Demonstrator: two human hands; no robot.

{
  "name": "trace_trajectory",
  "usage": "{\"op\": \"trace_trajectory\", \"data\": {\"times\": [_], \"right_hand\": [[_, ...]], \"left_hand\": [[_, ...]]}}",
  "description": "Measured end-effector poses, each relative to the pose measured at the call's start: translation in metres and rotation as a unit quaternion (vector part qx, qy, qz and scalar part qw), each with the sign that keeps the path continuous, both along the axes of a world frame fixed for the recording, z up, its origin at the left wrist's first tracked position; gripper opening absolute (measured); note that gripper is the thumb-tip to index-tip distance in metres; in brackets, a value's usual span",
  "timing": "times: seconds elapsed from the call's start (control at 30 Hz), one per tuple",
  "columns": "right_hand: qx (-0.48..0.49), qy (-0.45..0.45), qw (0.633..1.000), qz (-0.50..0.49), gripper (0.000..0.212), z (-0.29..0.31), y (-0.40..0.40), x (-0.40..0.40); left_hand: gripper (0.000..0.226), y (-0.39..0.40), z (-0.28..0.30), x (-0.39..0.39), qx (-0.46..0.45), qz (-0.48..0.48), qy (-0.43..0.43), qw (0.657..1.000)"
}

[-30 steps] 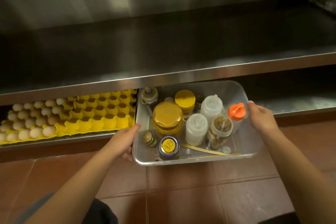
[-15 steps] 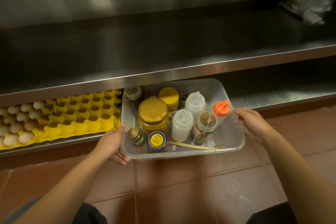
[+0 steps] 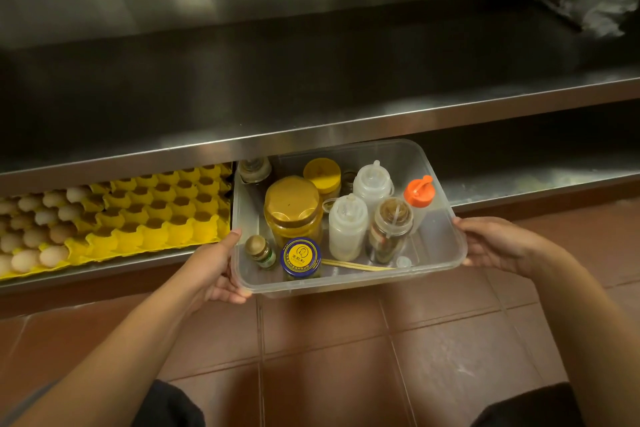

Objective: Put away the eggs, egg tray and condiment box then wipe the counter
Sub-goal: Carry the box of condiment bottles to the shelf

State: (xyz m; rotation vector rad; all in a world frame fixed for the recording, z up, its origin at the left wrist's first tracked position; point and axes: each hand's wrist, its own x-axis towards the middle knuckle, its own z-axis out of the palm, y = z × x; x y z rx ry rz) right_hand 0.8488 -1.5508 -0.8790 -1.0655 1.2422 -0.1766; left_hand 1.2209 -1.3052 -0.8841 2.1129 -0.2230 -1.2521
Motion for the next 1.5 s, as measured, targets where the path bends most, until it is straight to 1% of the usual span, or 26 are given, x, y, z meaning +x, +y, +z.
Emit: {"op": "trace_trajectory", "data": {"times": [0.17, 0.3, 0.37, 0.43, 0.53, 0.63, 0.77, 0.9, 0.97, 1.07, 1.2, 1.37, 1.43, 1.5], "right_hand": [[-0.023, -0.015, 0.998, -0.049, 0.031, -0.003, -0.004, 0.013], [-0.045, -0.018, 0.993, -0.106, 0.027, -0.003, -0.001, 0.028], [-0.058, -0.016, 0.988, -0.142, 0.023, -0.001, 0.001, 0.032], [-0.055, -0.012, 0.987, -0.149, 0.023, 0.000, 0.003, 0.032], [0.001, -0.027, 0.991, -0.128, 0.024, 0.005, 0.004, 0.027], [0.035, -0.038, 0.991, -0.123, 0.019, 0.008, 0.003, 0.027], [0.023, -0.040, 0.990, -0.130, 0.021, 0.008, 0.001, 0.031], [0.002, -0.061, 0.981, -0.185, 0.025, 0.008, 0.004, 0.041], [-0.007, -0.068, 0.976, -0.208, 0.024, 0.008, 0.007, 0.048], [-0.009, -0.075, 0.971, -0.226, 0.028, 0.007, 0.009, 0.051], [0.027, -0.076, 0.969, -0.233, 0.024, 0.008, 0.011, 0.045], [0.068, -0.073, 0.973, -0.208, 0.042, 0.009, 0.013, 0.033], [0.075, -0.079, 0.973, -0.205, 0.041, 0.009, 0.014, 0.033], [0.065, -0.084, 0.971, -0.214, 0.036, 0.008, 0.015, 0.036]], "left_hand": [[0.067, -0.011, -0.001, -0.001, -0.024, 0.046, -0.021, 0.998], [0.064, -0.019, 0.007, -0.002, -0.061, 0.094, -0.030, 0.993], [0.059, -0.021, 0.009, -0.005, -0.076, 0.114, -0.008, 0.991], [0.051, -0.019, 0.011, -0.009, -0.083, 0.120, 0.030, 0.989], [0.040, -0.011, 0.012, -0.007, -0.080, 0.110, 0.090, 0.987], [0.029, -0.006, 0.014, -0.001, -0.085, 0.115, 0.114, 0.983], [0.021, -0.009, 0.011, 0.001, -0.103, 0.113, 0.074, 0.985], [0.021, -0.018, 0.016, 0.000, -0.124, 0.124, 0.047, 0.983], [0.014, -0.022, 0.019, 0.000, -0.146, 0.150, 0.034, 0.977], [0.018, -0.023, 0.020, -0.001, -0.161, 0.197, 0.057, 0.965], [0.019, -0.015, 0.023, -0.008, -0.154, 0.254, 0.153, 0.943], [0.047, -0.010, 0.022, -0.005, -0.146, 0.275, 0.224, 0.924], [0.051, -0.011, 0.021, -0.006, -0.148, 0.282, 0.237, 0.918], [0.053, -0.012, 0.020, -0.006, -0.154, 0.287, 0.240, 0.914]]}}
